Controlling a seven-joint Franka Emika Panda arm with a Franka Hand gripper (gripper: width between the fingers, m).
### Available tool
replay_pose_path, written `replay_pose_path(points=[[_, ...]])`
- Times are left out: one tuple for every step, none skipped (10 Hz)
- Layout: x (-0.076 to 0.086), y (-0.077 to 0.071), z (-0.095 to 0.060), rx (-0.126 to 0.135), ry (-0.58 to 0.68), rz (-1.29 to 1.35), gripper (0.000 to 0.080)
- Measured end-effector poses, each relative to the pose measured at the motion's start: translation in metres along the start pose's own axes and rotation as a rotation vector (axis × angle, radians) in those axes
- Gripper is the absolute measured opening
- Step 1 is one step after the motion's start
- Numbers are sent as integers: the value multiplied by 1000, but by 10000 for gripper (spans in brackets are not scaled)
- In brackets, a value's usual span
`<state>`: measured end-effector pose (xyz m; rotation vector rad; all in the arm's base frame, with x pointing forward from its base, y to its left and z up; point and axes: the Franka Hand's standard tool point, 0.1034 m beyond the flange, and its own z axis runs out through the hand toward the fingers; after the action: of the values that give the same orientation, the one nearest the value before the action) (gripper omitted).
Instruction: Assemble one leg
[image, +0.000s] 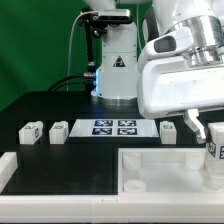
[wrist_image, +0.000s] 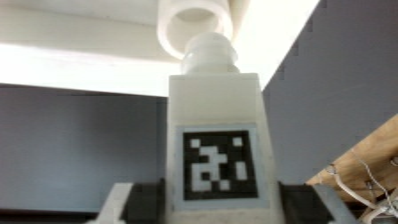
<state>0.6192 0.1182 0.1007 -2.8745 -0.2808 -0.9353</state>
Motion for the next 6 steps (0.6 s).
replay_pose_path(points=[[-2,1,1,-1,-3,1,291],[-6,3,4,-2,-6,4,291],[-8,3,6,-2,-10,5,291],[-11,4,8,-3,-14,6,291],[-15,5,10,-3,-24,8,291],[-16,6,11,-3,-26,8,291]])
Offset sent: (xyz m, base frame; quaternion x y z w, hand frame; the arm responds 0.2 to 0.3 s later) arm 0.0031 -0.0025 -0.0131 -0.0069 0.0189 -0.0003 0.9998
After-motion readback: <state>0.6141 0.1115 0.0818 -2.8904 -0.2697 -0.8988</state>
